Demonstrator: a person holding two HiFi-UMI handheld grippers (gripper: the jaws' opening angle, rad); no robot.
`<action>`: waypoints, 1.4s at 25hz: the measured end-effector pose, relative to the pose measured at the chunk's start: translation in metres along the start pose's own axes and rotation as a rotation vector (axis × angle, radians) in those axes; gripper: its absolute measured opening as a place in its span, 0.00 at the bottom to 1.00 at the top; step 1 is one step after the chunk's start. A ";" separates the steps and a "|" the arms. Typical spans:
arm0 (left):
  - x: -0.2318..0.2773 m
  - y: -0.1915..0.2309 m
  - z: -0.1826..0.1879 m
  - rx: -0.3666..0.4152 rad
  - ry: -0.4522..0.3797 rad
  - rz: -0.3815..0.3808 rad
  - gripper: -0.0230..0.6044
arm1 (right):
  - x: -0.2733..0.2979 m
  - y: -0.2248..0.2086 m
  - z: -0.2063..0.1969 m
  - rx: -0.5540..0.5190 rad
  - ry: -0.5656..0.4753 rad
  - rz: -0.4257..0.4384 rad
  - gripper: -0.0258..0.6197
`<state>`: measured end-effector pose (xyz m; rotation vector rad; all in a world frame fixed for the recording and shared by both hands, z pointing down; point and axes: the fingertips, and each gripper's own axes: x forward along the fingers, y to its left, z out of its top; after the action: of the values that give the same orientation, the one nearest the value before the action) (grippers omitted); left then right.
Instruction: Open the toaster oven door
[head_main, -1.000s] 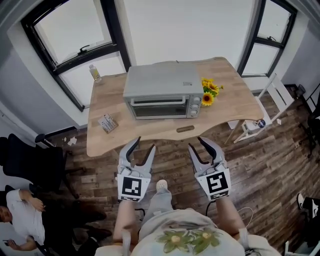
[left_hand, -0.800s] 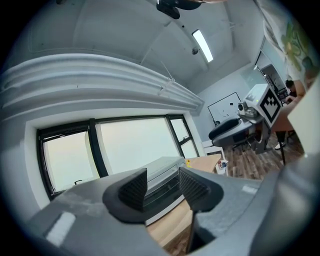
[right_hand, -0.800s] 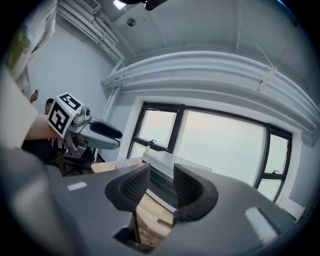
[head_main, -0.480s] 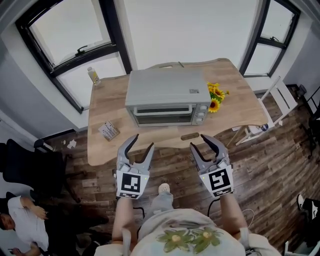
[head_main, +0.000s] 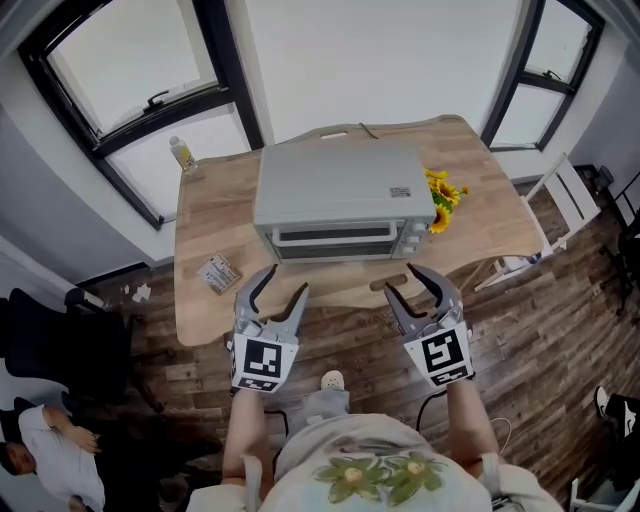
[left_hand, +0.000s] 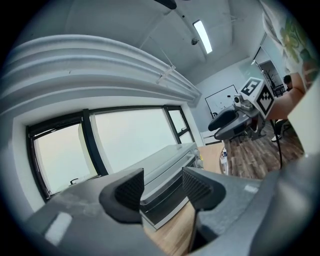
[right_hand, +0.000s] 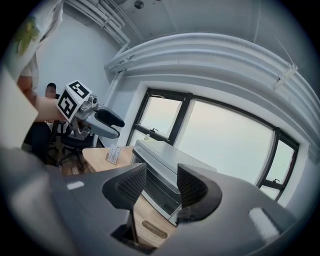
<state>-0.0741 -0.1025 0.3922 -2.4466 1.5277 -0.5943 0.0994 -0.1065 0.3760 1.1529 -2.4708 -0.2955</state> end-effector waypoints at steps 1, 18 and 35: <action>0.004 0.003 -0.004 0.000 0.007 -0.005 0.42 | 0.006 -0.001 -0.002 0.000 0.008 0.002 0.32; 0.069 0.030 -0.049 0.031 0.083 -0.125 0.42 | 0.081 -0.010 -0.031 -0.086 0.120 0.025 0.33; 0.111 0.025 -0.085 0.119 0.173 -0.242 0.42 | 0.128 -0.014 -0.074 -0.153 0.269 0.070 0.33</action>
<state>-0.0882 -0.2089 0.4849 -2.5627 1.2182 -0.9339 0.0664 -0.2158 0.4714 0.9719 -2.2078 -0.2834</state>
